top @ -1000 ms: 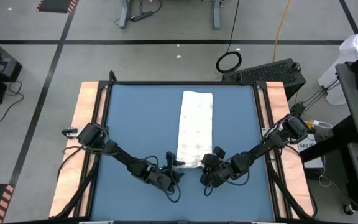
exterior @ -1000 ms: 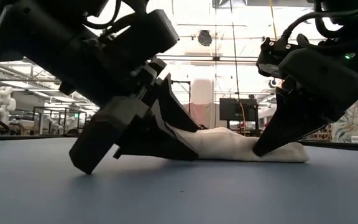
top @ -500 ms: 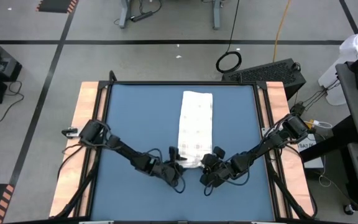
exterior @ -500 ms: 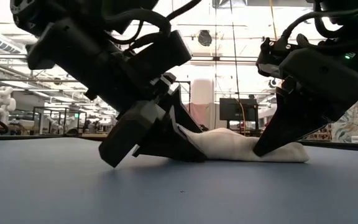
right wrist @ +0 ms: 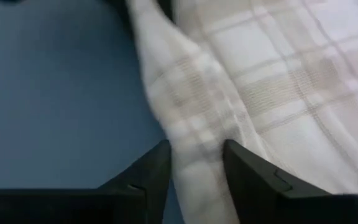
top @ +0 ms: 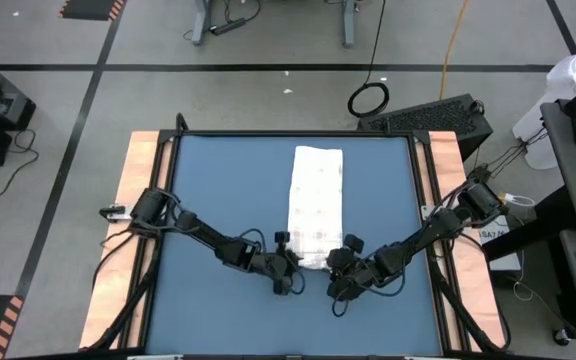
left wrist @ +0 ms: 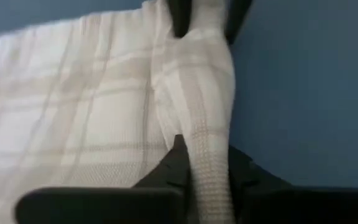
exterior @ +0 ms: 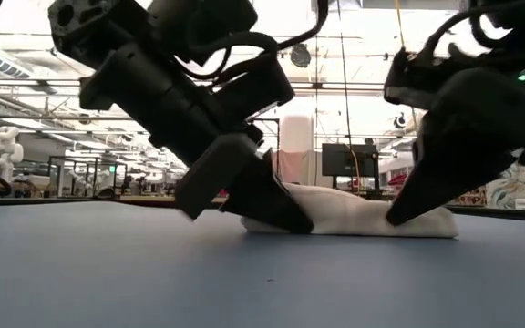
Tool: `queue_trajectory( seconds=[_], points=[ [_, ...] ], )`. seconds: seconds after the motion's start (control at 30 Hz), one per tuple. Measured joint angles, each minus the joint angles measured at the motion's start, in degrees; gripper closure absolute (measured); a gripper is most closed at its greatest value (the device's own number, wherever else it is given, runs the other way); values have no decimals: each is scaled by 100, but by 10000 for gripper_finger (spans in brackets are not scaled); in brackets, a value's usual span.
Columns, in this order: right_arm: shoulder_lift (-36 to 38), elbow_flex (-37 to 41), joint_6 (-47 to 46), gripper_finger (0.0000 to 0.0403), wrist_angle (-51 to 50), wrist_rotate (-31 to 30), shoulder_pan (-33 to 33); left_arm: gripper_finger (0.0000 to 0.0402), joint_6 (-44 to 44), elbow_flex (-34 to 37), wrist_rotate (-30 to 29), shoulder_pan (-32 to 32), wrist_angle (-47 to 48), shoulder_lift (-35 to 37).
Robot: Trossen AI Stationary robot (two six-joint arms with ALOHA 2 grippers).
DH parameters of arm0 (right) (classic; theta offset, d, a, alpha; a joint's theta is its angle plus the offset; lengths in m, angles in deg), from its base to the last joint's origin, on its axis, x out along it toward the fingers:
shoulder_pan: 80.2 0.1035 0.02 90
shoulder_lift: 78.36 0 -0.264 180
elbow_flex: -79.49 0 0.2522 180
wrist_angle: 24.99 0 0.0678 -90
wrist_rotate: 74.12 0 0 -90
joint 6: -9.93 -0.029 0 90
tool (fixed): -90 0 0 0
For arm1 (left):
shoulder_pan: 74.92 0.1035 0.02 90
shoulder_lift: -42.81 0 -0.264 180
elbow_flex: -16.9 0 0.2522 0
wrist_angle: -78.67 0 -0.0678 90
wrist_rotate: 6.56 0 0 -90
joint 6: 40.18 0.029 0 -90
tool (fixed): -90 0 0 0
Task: Roll towel
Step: Roll the white towel
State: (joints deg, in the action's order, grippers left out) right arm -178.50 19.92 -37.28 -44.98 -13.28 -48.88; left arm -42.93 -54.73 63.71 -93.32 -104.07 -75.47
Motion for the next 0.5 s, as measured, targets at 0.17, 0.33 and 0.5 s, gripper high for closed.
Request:
queue_trajectory(
  seconds=[0.17,0.33,0.5],
  points=[
    [261,-1,516,209,-283,-65,254,375,-1128,2,786,293,93,47],
    [399,-13,1129,169,-173,-245,677,356,-1895,7,1923,557,148,208],
    [348,-19,1378,159,-80,-1070,924,345,-2460,7,2535,762,148,243]
  ],
)
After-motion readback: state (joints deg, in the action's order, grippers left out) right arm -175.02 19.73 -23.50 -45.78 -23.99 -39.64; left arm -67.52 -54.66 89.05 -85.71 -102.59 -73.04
